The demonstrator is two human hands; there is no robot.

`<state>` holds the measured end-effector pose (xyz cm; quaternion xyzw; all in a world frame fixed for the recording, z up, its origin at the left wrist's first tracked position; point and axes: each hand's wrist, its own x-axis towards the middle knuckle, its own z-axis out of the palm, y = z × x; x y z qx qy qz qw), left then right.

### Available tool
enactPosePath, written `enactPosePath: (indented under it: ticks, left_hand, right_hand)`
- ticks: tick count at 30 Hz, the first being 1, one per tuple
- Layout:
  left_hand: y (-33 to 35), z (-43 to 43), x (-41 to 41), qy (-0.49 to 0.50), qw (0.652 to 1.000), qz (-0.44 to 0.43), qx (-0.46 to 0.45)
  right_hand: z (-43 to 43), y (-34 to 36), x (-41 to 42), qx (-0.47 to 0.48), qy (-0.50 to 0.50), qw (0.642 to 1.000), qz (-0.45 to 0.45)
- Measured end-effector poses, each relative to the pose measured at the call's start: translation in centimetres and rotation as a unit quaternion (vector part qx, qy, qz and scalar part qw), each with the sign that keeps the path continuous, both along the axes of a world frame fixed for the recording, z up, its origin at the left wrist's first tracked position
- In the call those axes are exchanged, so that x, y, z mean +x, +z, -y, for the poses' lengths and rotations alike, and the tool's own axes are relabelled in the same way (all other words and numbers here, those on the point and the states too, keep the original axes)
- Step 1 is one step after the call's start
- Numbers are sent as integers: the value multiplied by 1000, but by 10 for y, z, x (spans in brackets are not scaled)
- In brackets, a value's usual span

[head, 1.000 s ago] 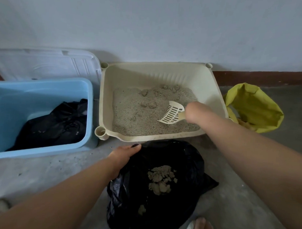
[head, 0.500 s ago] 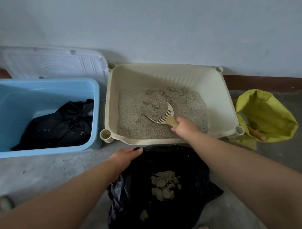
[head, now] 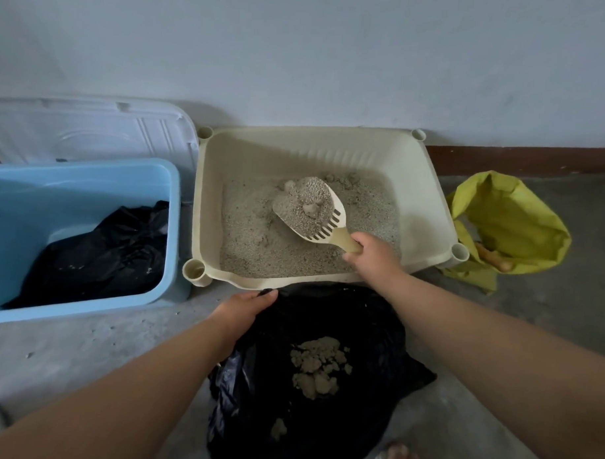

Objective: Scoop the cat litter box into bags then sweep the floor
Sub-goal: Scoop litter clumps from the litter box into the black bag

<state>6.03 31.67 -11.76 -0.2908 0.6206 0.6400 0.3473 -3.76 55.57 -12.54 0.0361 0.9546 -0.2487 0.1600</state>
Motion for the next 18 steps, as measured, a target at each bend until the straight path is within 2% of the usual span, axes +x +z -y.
enactPosePath:
  ticks: [8,18]
  left_hand:
    - [-5,1,1,2,1000,-2,-1]
    - [-3,1,4,-3,1000,-8,-12]
  right_hand:
    - [-2,15,5,-84,-60,992,-73]
    - [5,25,5,-116,-83,987,-72]
